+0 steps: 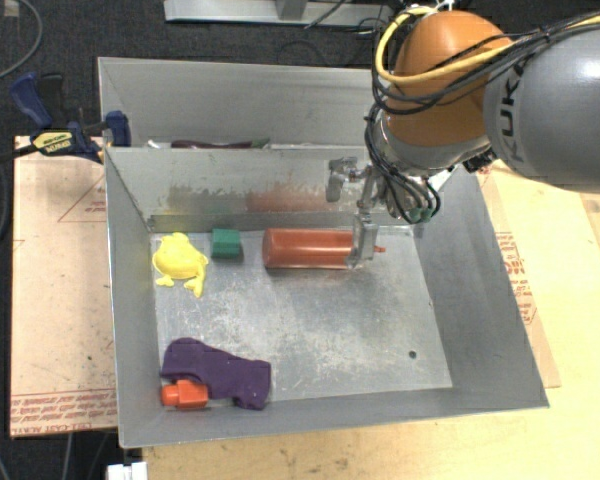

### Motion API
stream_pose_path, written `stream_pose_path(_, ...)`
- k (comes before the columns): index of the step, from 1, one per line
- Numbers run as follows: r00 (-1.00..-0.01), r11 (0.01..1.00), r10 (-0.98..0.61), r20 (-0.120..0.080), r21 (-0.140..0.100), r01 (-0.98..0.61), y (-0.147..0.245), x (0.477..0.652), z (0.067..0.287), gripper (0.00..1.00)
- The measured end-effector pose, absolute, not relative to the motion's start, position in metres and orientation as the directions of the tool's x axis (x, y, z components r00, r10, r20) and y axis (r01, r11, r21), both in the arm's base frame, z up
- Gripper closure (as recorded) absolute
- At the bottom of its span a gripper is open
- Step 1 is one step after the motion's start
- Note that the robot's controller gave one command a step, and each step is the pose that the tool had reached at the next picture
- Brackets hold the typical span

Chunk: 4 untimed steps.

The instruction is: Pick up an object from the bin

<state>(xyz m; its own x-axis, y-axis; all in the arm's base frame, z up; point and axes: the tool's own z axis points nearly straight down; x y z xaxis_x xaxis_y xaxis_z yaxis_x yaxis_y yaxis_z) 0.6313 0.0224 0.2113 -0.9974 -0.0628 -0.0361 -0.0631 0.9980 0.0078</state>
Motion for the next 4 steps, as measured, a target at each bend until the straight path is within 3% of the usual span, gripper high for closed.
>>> stream_pose_path(1, -0.997, 0.998, -0.063, -0.036, 0.008, -0.063, 0.022, 0.631, 0.211, 0.00)
stream_pose_path(2, -0.987, 0.988, -0.155, -0.045, 0.003, -0.155, 0.027, 0.627, 0.192, 0.00)
stream_pose_path(3, -0.957, 0.958, -0.288, -0.040, -0.001, -0.288, 0.040, 0.625, 0.141, 0.00)
stream_pose_path(4, -0.989, 0.989, -0.144, -0.039, 0.006, -0.145, 0.050, 0.629, 0.118, 0.00)
